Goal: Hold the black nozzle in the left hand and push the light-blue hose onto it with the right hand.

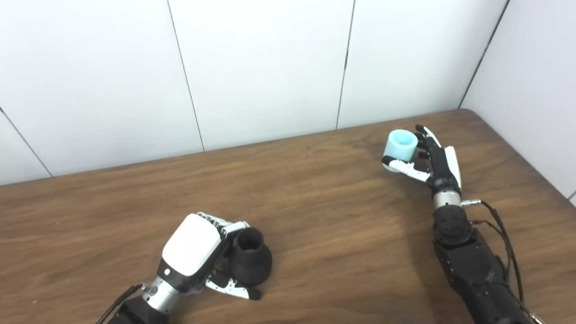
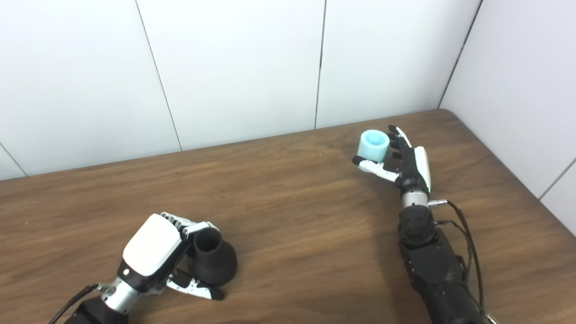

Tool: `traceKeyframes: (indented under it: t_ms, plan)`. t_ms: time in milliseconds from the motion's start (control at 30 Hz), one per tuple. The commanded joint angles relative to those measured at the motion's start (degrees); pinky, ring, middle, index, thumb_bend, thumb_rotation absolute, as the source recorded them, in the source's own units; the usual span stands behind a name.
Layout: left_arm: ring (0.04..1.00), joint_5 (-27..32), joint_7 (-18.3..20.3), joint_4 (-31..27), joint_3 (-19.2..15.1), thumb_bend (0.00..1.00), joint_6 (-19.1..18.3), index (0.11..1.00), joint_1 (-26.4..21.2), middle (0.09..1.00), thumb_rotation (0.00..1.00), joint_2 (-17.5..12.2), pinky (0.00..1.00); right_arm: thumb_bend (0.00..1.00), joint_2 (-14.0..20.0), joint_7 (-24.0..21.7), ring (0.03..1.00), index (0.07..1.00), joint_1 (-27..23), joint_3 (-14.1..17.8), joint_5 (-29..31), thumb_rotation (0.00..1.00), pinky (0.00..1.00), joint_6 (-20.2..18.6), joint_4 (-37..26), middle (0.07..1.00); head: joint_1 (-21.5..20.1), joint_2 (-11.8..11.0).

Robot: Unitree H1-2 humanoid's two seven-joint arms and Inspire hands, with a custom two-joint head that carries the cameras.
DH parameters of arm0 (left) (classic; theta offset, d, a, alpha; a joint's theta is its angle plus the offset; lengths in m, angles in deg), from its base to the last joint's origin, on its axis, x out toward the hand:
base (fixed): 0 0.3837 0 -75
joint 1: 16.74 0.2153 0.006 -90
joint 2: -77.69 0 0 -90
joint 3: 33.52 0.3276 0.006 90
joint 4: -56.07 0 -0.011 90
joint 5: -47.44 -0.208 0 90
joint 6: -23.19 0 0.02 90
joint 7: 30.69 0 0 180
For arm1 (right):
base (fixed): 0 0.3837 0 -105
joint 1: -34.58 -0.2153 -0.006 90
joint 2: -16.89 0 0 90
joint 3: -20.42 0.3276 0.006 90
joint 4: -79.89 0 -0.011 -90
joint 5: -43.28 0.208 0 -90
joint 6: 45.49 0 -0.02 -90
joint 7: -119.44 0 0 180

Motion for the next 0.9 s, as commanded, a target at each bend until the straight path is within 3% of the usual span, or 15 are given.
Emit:
traceKeyframes:
  t_ms: [0,167,533,867]
  plan:
    - [0.144,0.8,-0.8,5.1,1.6,0.52,0.4,0.481,5.7,0.213,0.04,-0.1,0.10,1.00,0.7,-0.6,0.851,0.875,-2.6,0.8,1.6,0.33,0.81,1.9,1.1,0.858,0.0,0.1]
    - [0.144,0.8,-0.9,5.0,1.6,0.52,0.3,0.481,5.8,0.211,0.04,-0.1,0.10,1.00,-0.1,-1.2,0.867,0.877,-3.3,1.6,4.6,0.29,0.84,3.2,2.5,0.862,0.0,0.1]
    - [0.140,1.0,-0.8,4.6,1.8,0.52,0.5,0.481,6.0,0.209,0.04,0.0,0.09,0.94,0.2,-1.3,0.845,0.862,-3.7,0.8,3.9,0.30,0.81,1.6,3.6,0.849,0.1,0.1]
    - [0.144,1.2,-0.8,5.1,2.2,0.52,0.7,0.482,5.9,0.214,0.04,-0.1,0.10,1.00,0.9,0.3,0.797,0.828,-3.1,-4.8,-4.2,0.34,0.74,0.5,1.6,0.813,0.2,0.1]
